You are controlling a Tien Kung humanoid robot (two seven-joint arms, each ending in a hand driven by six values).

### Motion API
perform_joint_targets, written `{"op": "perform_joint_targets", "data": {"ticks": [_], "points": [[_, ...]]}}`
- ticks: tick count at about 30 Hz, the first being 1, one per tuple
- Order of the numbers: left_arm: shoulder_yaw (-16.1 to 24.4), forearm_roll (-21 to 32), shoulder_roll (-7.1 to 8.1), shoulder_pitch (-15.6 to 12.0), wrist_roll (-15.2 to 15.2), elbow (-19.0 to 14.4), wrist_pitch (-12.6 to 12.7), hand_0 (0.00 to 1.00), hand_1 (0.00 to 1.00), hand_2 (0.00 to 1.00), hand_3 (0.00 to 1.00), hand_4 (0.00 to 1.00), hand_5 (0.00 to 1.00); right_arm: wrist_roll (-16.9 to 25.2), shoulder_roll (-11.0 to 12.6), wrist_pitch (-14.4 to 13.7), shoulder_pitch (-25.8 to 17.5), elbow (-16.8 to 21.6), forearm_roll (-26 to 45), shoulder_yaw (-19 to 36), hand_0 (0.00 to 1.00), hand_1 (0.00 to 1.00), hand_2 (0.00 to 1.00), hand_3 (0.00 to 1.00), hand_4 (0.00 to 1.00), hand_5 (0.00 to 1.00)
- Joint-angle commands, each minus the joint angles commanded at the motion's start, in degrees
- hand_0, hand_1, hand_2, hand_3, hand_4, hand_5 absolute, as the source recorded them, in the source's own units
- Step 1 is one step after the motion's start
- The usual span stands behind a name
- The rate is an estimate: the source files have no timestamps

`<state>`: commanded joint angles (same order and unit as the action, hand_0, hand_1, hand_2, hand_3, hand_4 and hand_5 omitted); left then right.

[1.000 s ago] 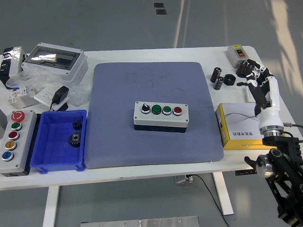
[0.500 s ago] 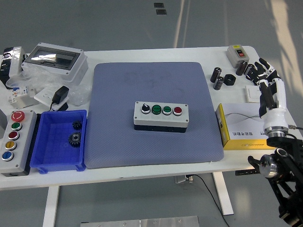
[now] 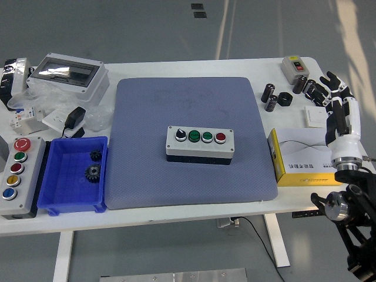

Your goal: Pick up the button,place it on the desk,press the button,press the button

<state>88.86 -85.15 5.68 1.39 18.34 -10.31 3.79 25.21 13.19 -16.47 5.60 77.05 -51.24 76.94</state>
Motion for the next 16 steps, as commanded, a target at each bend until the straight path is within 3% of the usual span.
{"op": "perform_joint_targets", "data": {"ticks": [16], "points": [[-0.04,0.29,0.07,-0.63,0.04,0.00,-0.02,0.639,0.610,0.546,0.600,0.613,0.211,-0.16,-0.09,-0.05,-0.47,-0.24,-0.43,0.35,0.803,0.751,0.765,0.754,0.820,0.710]]}}
